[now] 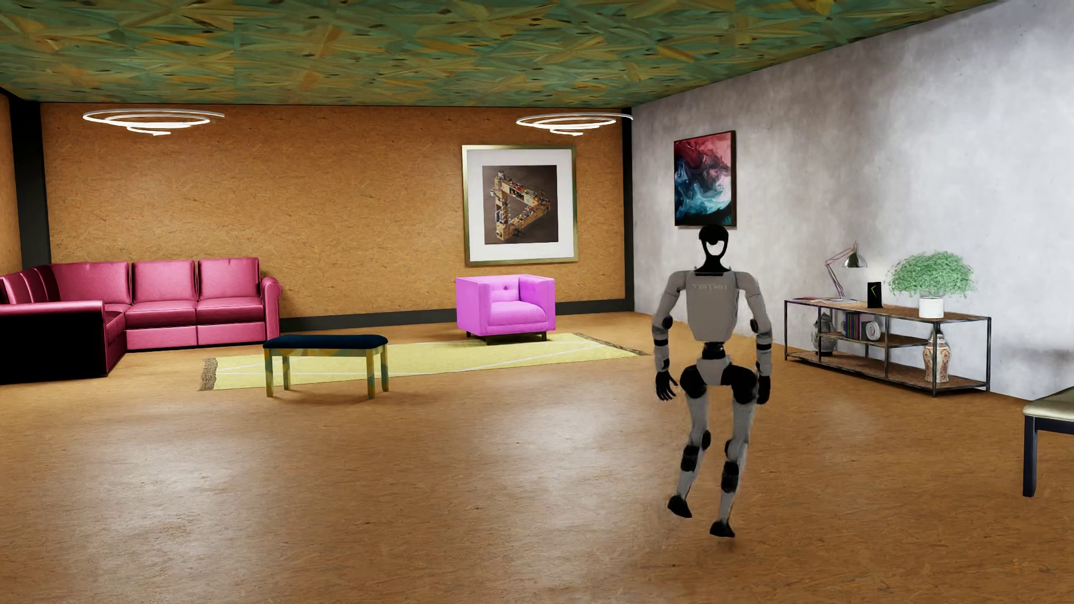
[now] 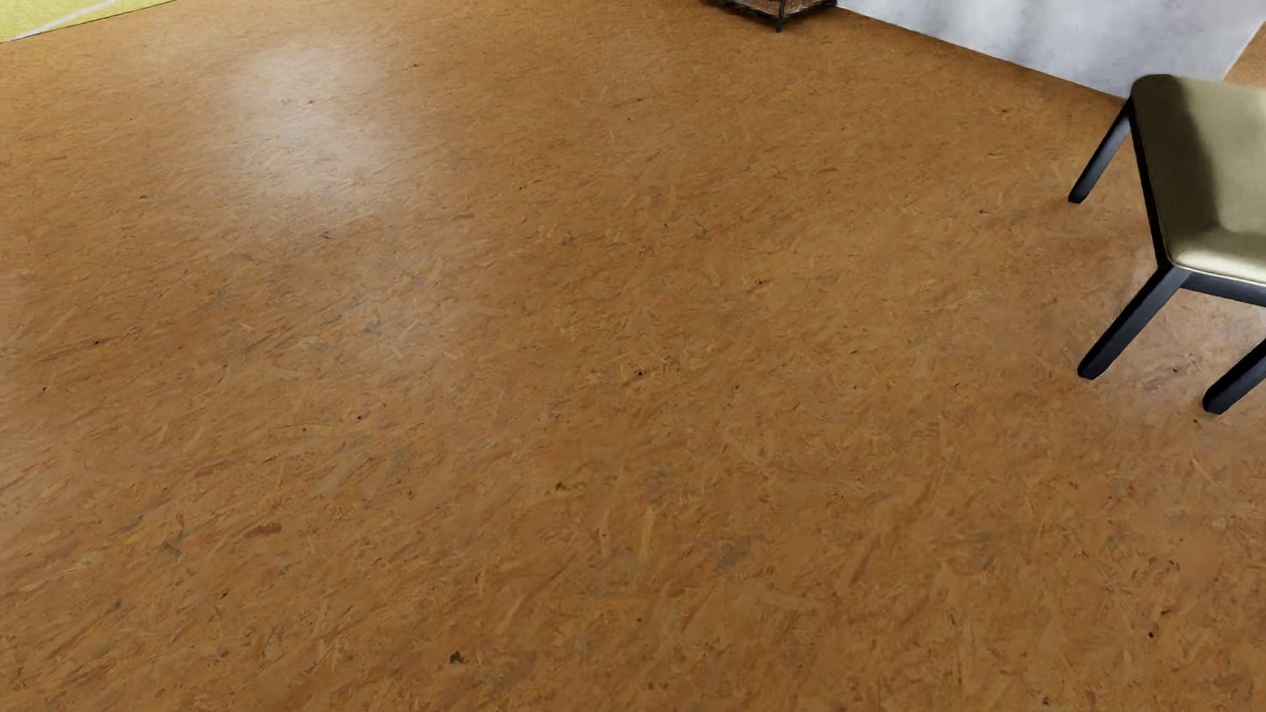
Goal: Walk to the pink armchair
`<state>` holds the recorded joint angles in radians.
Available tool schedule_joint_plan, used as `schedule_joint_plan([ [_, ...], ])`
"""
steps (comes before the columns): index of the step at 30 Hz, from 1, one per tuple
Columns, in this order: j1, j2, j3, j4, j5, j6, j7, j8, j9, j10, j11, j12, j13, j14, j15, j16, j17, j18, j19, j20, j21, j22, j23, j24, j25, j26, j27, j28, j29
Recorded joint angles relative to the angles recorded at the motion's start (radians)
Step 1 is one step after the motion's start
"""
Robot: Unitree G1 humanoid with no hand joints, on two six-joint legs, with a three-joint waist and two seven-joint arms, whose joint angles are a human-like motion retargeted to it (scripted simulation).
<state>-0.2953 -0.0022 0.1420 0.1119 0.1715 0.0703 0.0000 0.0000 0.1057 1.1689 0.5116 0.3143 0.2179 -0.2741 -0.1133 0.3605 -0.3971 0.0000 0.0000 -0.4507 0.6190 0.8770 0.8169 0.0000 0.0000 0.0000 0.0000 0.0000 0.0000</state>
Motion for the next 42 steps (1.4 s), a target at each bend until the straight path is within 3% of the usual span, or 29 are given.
schedule_joint_plan([
  [4,-0.172,0.272,0.119,0.039,-0.045,-0.014,0.000,0.000,-0.031,-0.618,-0.100,0.037,-0.090,0.110,-0.275,0.002,-0.045,0.000,0.000,0.020,-0.074,0.008,-0.137,0.000,0.000,0.000,0.000,0.000,0.000],
  [5,-0.193,0.317,0.136,0.062,-0.052,-0.011,0.000,0.000,-0.044,-0.997,-0.098,0.040,-0.114,0.383,-0.286,0.003,-0.047,0.000,0.000,0.013,-0.073,0.022,-0.138,0.000,0.000,0.000,0.000,0.000,0.000],
  [6,-0.215,0.363,0.166,0.072,-0.088,-0.019,0.000,0.000,-0.040,-0.670,-0.082,0.047,-0.121,0.168,-0.256,0.003,-0.043,0.000,0.000,0.018,-0.099,0.031,-0.141,0.000,0.000,0.000,0.000,0.000,0.000],
  [7,-0.240,0.405,0.185,0.065,-0.126,-0.024,0.000,0.000,-0.037,-0.559,-0.045,0.050,-0.109,0.060,-0.194,-0.003,-0.035,0.000,0.000,0.010,-0.138,0.050,-0.157,0.000,0.000,0.000,0.000,0.000,0.000],
  [9,-0.275,0.370,0.182,0.005,-0.194,-0.065,0.000,0.000,-0.070,-0.341,0.180,0.059,-0.062,0.135,0.142,-0.011,0.014,0.000,0.000,-0.008,-0.137,0.125,-0.072,0.000,0.000,0.000,0.000,0.000,0.000],
  [10,-0.222,0.300,0.160,-0.029,-0.201,-0.067,0.000,0.000,-0.059,-0.285,0.384,0.048,-0.039,0.085,0.312,-0.016,0.026,0.000,0.000,0.000,-0.147,0.151,-0.022,0.000,0.000,0.000,0.000,0.000,0.000],
  [11,-0.151,0.175,0.144,-0.105,-0.220,-0.082,0.000,0.000,-0.040,-0.293,0.645,0.048,-0.018,0.030,0.363,-0.022,0.026,0.000,0.000,0.029,-0.133,0.119,-0.006,0.000,0.000,0.000,0.000,0.000,0.000],
  [12,-0.042,0.080,0.093,-0.135,-0.201,-0.076,0.000,0.000,-0.021,-0.339,0.808,0.047,-0.027,0.003,0.273,-0.022,0.033,0.000,0.000,0.027,-0.068,0.100,0.040,0.000,0.000,0.000,0.000,0.000,0.000],
  [13,0.050,-0.033,0.034,-0.130,-0.155,-0.048,0.000,0.000,-0.014,-0.383,0.889,0.030,-0.012,-0.005,0.192,-0.025,0.058,0.000,0.000,0.029,-0.098,0.068,0.071,0.000,0.000,0.000,0.000,0.000,0.000],
  [14,0.150,-0.140,-0.030,-0.133,-0.123,-0.027,0.000,0.000,-0.012,-0.451,0.862,0.024,0.023,-0.008,0.195,-0.016,0.039,0.000,0.000,0.026,-0.053,0.014,0.021,0.000,0.000,0.000,0.000,0.000,0.000],
  [15,0.259,-0.213,-0.095,-0.133,-0.103,-0.013,0.000,0.000,-0.008,-0.524,0.721,0.020,0.041,-0.009,0.242,-0.010,0.077,0.000,0.000,0.043,-0.098,-0.028,0.098,0.000,0.000,0.000,0.000,0.000,0.000],
  [17,0.434,-0.339,-0.186,-0.096,-0.074,0.024,0.000,0.000,-0.005,-0.619,0.331,-0.002,0.089,-0.035,0.355,-0.001,0.051,0.000,0.000,0.065,-0.023,-0.124,0.094,0.000,0.000,0.000,0.000,0.000,0.000],
  [18,0.492,-0.397,-0.212,-0.101,-0.094,0.017,0.000,0.000,-0.016,-0.644,0.143,-0.030,0.104,-0.063,0.302,0.009,0.050,0.000,0.000,0.075,-0.020,-0.154,0.092,0.000,0.000,0.000,0.000,0.000,0.000],
  [20,0.574,-0.472,-0.267,-0.092,-0.137,0.004,0.000,0.000,-0.033,-0.640,-0.047,-0.081,0.119,-0.119,-0.155,0.026,0.047,0.000,0.000,0.110,-0.002,-0.191,0.094,0.000,0.000,0.000,0.000,0.000,0.000],
  [21,0.611,-0.496,-0.296,-0.072,-0.157,0.011,0.000,0.000,-0.032,-0.620,-0.045,-0.097,0.132,-0.111,-0.224,0.026,0.040,0.000,0.000,0.126,0.012,-0.190,0.087,0.000,0.000,0.000,0.000,0.000,0.000],
  [23,0.672,-0.552,-0.326,-0.007,-0.133,0.040,0.000,0.000,-0.037,-0.530,0.040,-0.088,0.150,0.057,0.153,0.013,0.035,0.000,0.000,0.162,0.018,-0.153,0.100,0.000,0.000,0.000,0.000,0.000,0.000],
  [24,0.625,-0.572,-0.310,0.039,-0.077,0.079,0.000,0.000,-0.053,-0.394,0.120,-0.066,0.152,0.239,0.327,0.000,0.037,0.000,0.000,0.172,0.021,-0.128,0.113,0.000,0.000,0.000,0.000,0.000,0.000],
  [25,0.551,-0.546,-0.282,0.052,-0.045,0.102,0.000,0.000,-0.054,-0.204,0.197,-0.056,0.142,0.383,0.359,-0.001,0.032,0.000,0.000,0.113,0.004,-0.056,0.149,0.000,0.000,0.000,0.000,0.000,0.000],
  [26,0.408,-0.512,-0.252,0.068,0.011,0.122,0.000,0.000,-0.060,0.023,0.220,-0.028,0.121,0.389,0.331,0.000,0.026,0.000,0.000,0.109,-0.017,-0.055,0.148,0.000,0.000,0.000,0.000,0.000,0.000],
  [28,0.201,-0.295,-0.142,0.034,0.044,0.121,0.000,0.000,-0.028,0.264,0.138,0.001,0.068,0.105,0.207,0.006,0.027,0.000,0.000,0.050,-0.074,-0.041,0.147,0.000,0.000,0.000,0.000,0.000,0.000],
  [29,0.094,-0.183,-0.079,0.009,0.045,0.111,0.000,0.000,-0.025,0.270,0.080,0.028,0.042,0.043,0.131,0.011,0.012,0.000,0.000,0.032,-0.063,-0.032,0.116,0.000,0.000,0.000,0.000,0.000,0.000],
  [31,-0.043,0.051,0.050,-0.032,0.006,0.077,0.000,0.000,-0.013,0.044,-0.051,0.080,0.024,0.034,-0.031,0.025,-0.016,0.000,0.000,0.028,-0.113,0.018,-0.008,0.000,0.000,0.000,0.000,0.000,0.000],
  [34,-0.168,0.277,0.166,0.002,-0.032,0.069,0.000,0.000,-0.048,-0.509,-0.083,0.138,-0.049,0.071,-0.298,0.047,-0.040,0.000,0.000,0.027,-0.178,0.084,-0.154,0.000,0.000,0.000,0.000,0.000,0.000],
  [35,-0.174,0.319,0.185,0.010,-0.038,0.075,0.000,0.000,-0.063,-0.637,-0.082,0.151,-0.075,0.177,-0.323,0.048,-0.046,0.000,0.000,0.018,-0.205,0.111,-0.184,0.000,0.000,0.000,0.000,0.000,0.000],
  [36,-0.205,0.341,0.183,0.013,-0.036,0.083,0.000,0.000,-0.082,-1.040,-0.100,0.163,-0.097,0.661,-0.301,0.048,-0.046,0.000,0.000,0.022,-0.224,0.134,-0.198,0.000,0.000,0.000,0.000,0.000,0.000],
  [37,-0.237,0.378,0.175,-0.001,-0.052,0.087,0.000,0.000,-0.072,-0.647,-0.082,0.169,-0.097,0.229,-0.227,0.047,-0.043,0.000,0.000,0.017,-0.244,0.164,-0.209,0.000,0.000,0.000,0.000,0.000,0.000],
  [38,-0.249,0.403,0.168,-0.023,-0.079,0.082,0.000,0.000,-0.063,-0.518,-0.003,0.166,-0.077,0.026,-0.105,0.049,-0.030,0.000,0.000,-0.004,-0.267,0.195,-0.196,0.000,0.000,0.000,0.000,0.000,0.000],
  [40,-0.254,0.286,0.132,-0.095,-0.164,0.061,0.000,0.000,-0.044,-0.277,0.409,0.143,-0.039,0.007,0.156,0.041,0.008,0.000,0.000,0.005,-0.263,0.223,-0.063,0.000,0.000,0.000,0.000,0.000,0.000],
  [42,-0.108,0.019,0.074,-0.188,-0.159,0.086,0.000,0.000,-0.027,-0.323,0.930,0.084,-0.021,-0.028,0.115,0.033,-0.002,0.000,0.000,-0.034,-0.167,0.143,0.067,0.000,0.000,0.000,0.000,0.000,0.000],
])
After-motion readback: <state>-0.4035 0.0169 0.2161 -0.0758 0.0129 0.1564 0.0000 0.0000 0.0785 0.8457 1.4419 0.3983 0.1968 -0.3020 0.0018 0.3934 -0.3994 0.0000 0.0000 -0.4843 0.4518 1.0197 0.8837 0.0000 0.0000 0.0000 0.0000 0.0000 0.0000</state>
